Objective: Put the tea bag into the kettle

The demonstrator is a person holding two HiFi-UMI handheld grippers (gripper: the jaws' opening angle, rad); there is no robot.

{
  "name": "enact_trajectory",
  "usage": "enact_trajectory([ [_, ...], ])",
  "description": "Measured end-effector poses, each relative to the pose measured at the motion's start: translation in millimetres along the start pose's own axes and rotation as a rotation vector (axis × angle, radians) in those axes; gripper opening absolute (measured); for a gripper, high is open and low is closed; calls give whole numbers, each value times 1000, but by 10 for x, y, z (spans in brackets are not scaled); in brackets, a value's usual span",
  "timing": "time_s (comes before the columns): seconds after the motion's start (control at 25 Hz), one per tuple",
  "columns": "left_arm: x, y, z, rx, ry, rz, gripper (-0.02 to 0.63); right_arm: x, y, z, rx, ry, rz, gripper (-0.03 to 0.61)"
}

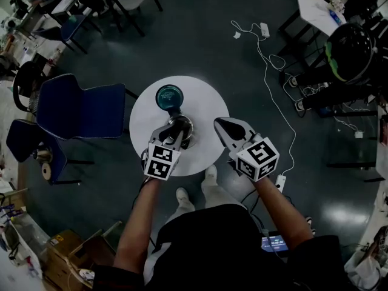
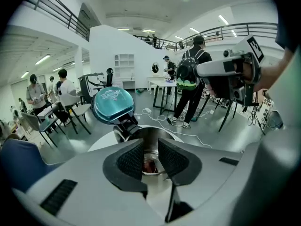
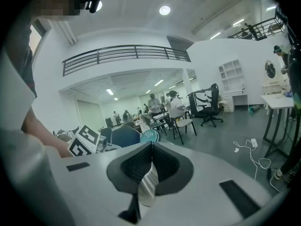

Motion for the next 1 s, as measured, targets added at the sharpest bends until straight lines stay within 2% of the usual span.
enact_trajectory([
  [0.28,-319,-207,7,-25,-11,-82,71,-16,-116,211,-26,-11,-18,20],
  [0.48,-612,-329,-39,-31,-13,-143,61,-55,-213,404,-50,-9,-38,20],
  [0.68,-880,-387,-93,-75,0,-196,61,-85,-307,618,-73,-2,-62,20],
  [1.0,-1290,-586,-139,-63,6,-288,54,-143,-444,920,-111,4,-94,20],
])
Point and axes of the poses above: the fingertips, and each gripper's own axes: x forward along the fingers, z to its left, y out of its underside, the point moved 1 cm from there along -x, backward along the fingers, and after that the axes turned 8 degrees about -z, right-handed, at the moved point
